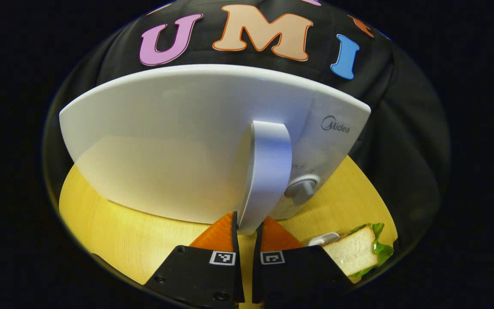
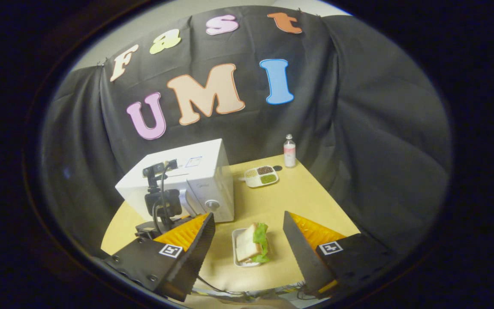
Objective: Open the microwave oven with the left hand, put the food in, and close the microwave oven.
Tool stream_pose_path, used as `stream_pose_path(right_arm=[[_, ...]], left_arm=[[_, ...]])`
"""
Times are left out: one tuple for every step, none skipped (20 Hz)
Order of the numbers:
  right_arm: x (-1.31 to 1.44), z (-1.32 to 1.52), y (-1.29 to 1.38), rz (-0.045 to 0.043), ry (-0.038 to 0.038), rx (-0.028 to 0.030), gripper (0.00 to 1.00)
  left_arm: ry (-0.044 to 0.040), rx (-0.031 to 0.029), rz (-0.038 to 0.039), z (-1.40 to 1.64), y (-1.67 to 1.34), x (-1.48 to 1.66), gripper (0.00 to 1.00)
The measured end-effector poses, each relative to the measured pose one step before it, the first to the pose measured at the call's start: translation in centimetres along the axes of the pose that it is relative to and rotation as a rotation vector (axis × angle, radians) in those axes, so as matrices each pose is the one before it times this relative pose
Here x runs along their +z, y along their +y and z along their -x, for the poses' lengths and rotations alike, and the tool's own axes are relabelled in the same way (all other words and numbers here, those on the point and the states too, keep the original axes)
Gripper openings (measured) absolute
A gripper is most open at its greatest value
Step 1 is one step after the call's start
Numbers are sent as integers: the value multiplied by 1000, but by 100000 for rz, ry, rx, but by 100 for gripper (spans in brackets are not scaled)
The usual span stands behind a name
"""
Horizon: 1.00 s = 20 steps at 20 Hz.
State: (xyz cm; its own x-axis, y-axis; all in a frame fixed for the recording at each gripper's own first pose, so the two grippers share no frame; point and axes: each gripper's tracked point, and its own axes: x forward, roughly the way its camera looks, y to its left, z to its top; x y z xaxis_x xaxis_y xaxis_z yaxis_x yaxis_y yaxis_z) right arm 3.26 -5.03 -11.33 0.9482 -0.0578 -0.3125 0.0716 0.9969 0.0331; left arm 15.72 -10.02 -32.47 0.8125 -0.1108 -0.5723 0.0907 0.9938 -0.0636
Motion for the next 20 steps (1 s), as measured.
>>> stream_pose_path(right_arm=[[40,-208,-10,-294,268,-69,92],[-60,-201,12,-327,312,65,92],[-144,-275,-77,-262,533,207,92],[-346,-276,187,-6,725,702,92],[-498,-205,209,404,1891,910,92],[-578,-53,418,443,1377,1388,92],[-207,74,593,533,672,1801,92],[-421,6,617,828,1063,1732,92],[-435,47,492,1037,1137,1444,92],[-349,128,344,934,612,937,92],[-256,48,209,258,648,592,92],[-471,32,245,-248,934,885,92],[-243,32,124,-473,518,352,92],[-260,-29,-12,-486,501,84,99],[-233,-20,14,-426,669,-44,99],[-363,-105,-252,-523,649,-481,99],[-118,-134,-147,-565,478,-232,99],[-55,-232,-214,-410,536,-266,99],[-255,-143,-272,-122,690,-424,99],[-386,-217,-397,209,711,-697,99]], left_arm=[[-2636,-953,-2731,959,152,-438,7],[105,-294,-1735,1104,306,-793,7],[2037,-352,68,1115,301,-972,7],[-613,-590,650,565,95,-257,7],[1125,-248,-505,359,164,-348,7],[1564,-28,-1842,524,53,-617,9],[-417,461,-1924,382,66,-144,10],[514,954,-716,405,262,-337,12],[445,751,-17,469,217,-433,13],[17,252,1505,546,238,-262,15],[954,-30,3708,589,256,-438,18],[439,-836,5242,659,251,-196,21],[305,-826,5830,593,273,-224,24],[-96,-475,4675,629,401,-120,27],[170,184,2535,456,507,-198,34],[-197,721,520,482,629,-236,38],[-163,1236,-309,639,635,-263,47],[-468,1371,-571,431,606,-139,53],[-286,1648,-450,739,662,-264,60],[-649,2009,-151,627,730,-38,63]])
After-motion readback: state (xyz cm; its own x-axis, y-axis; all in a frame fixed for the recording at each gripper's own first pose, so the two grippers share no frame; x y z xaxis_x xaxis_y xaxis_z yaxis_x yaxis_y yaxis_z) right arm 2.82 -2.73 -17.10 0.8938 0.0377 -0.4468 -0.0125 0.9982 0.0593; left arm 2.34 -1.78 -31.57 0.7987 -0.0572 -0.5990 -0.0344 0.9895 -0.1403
